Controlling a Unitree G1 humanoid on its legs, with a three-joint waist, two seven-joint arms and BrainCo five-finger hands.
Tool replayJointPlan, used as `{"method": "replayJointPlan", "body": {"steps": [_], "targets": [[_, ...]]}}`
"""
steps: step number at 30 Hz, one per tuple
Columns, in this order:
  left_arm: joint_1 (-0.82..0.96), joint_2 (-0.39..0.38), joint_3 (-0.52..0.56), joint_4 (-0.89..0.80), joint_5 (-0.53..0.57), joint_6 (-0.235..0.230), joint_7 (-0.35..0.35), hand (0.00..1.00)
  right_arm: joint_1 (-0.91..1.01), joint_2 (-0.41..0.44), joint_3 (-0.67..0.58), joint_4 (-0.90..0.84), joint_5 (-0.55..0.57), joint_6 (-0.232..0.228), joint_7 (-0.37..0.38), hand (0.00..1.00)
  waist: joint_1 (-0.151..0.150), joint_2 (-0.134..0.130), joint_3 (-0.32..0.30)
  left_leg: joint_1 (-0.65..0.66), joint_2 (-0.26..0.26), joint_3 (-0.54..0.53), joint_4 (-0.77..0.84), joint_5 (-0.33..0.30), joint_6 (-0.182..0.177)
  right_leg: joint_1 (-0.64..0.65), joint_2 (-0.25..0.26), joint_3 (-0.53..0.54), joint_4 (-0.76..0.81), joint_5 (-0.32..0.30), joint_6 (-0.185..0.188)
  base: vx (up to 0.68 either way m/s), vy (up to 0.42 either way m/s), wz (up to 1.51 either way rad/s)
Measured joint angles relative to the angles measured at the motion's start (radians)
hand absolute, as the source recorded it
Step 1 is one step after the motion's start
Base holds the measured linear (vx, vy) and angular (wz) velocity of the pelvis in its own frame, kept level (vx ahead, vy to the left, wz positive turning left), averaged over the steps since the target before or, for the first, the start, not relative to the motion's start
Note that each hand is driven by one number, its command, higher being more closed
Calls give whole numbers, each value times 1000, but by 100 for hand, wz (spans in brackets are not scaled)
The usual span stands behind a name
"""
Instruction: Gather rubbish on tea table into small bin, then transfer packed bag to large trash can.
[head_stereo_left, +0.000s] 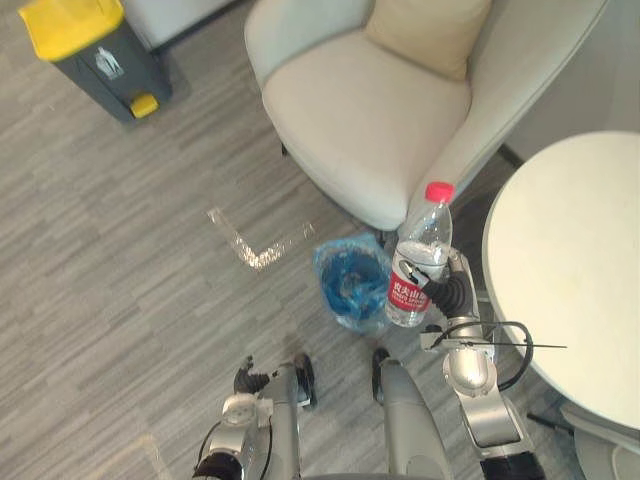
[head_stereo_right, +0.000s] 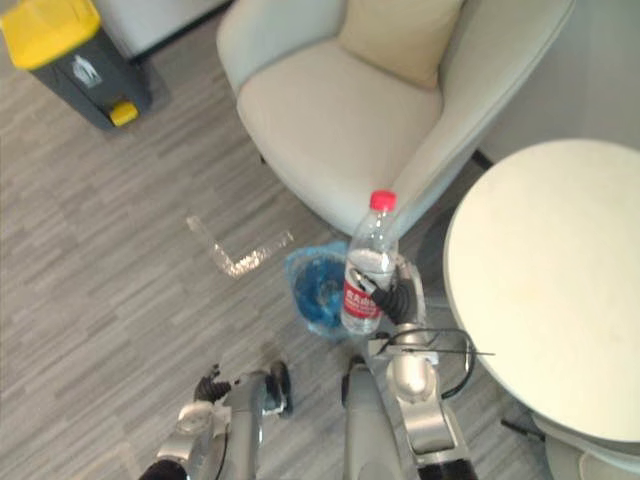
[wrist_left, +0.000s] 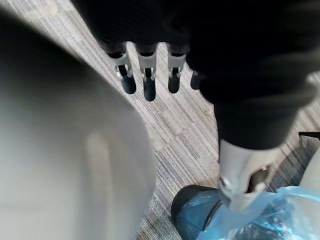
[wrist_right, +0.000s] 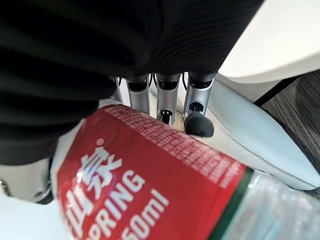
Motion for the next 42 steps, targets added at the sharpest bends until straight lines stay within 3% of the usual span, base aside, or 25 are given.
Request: {"method": "replayJointPlan", "body": {"steps": [4, 8, 14, 22, 30, 31, 42], "targets": [[-52, 1, 18, -44, -28, -9, 22, 0, -124, -19, 23, 77, 1, 5, -32, 100, 7, -7, 30, -123, 12, -3, 45, 19, 5, -120, -1, -12, 47, 17, -16, -133, -14, 5], [-132, 1, 29, -69, -54, -22, 38, 0, -297, -27, 41, 243, 1, 16, -44, 100, 37, -8, 75, -253, 19, -24, 83, 46, 11, -242, -1, -30, 91, 33, -30, -65, -23, 10], [-215, 5, 38, -96, -82, -55, 44, 0, -503, -39, 44, 447, 2, 48, -64, 100, 55, -14, 121, -357, 13, -58, 97, 69, 9, -333, -8, -60, 118, 33, -33, 6, -25, 15], [-272, 24, 37, -95, -108, -76, 45, 0, -698, -67, 33, 639, 4, 60, -80, 100, 61, -17, 141, -429, -18, -85, 74, 96, 5, -398, -40, -91, 133, 26, -39, -2, 1, 18], [-301, 39, 35, -91, -110, -104, 46, 0, -810, -100, -19, 766, 43, 64, -100, 100, 86, -17, 141, -490, -48, -120, 56, 127, -6, -454, -71, -127, 159, 11, -55, -6, -8, 20], [-302, 42, 35, -89, -110, -104, 46, 0, -819, -104, -30, 786, 43, 64, -102, 0, 89, -17, 141, -495, -51, -126, 58, 128, -8, -457, -72, -130, 166, 5, -54, -11, -7, 23], [-303, 63, 16, -65, -116, -104, 55, 0, -877, -111, -67, 832, 52, 69, -116, 0, 103, -17, 139, -527, -65, -157, 41, 150, -23, -487, -85, -159, 177, -6, -65, -19, -7, 10]]}}
